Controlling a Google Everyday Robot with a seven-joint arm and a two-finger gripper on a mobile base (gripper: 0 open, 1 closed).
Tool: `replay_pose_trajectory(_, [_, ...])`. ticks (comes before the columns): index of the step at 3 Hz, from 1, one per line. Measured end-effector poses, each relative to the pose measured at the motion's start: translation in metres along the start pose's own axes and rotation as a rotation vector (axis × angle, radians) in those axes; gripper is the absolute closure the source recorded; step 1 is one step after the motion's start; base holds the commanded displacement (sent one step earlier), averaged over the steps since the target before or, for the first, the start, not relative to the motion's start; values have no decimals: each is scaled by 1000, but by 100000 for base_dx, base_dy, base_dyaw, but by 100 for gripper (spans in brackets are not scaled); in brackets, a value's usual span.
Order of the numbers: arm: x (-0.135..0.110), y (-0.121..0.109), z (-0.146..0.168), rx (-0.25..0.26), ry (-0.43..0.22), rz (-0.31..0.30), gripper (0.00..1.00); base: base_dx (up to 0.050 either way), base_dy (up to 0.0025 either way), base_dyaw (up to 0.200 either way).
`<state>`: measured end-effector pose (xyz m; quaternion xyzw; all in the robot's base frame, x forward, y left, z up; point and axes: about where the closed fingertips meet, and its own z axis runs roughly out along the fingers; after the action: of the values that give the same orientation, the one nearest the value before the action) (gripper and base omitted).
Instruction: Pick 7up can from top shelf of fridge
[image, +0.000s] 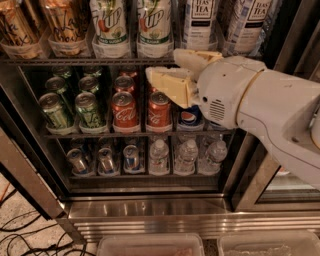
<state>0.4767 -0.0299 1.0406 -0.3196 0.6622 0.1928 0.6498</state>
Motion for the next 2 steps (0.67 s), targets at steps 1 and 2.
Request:
replay_pose_trajectory(1, [0,0,0,0,0,0,17,0,0,0])
replay_pose_trajectory(2, [0,0,0,0,0,0,12,0,0,0])
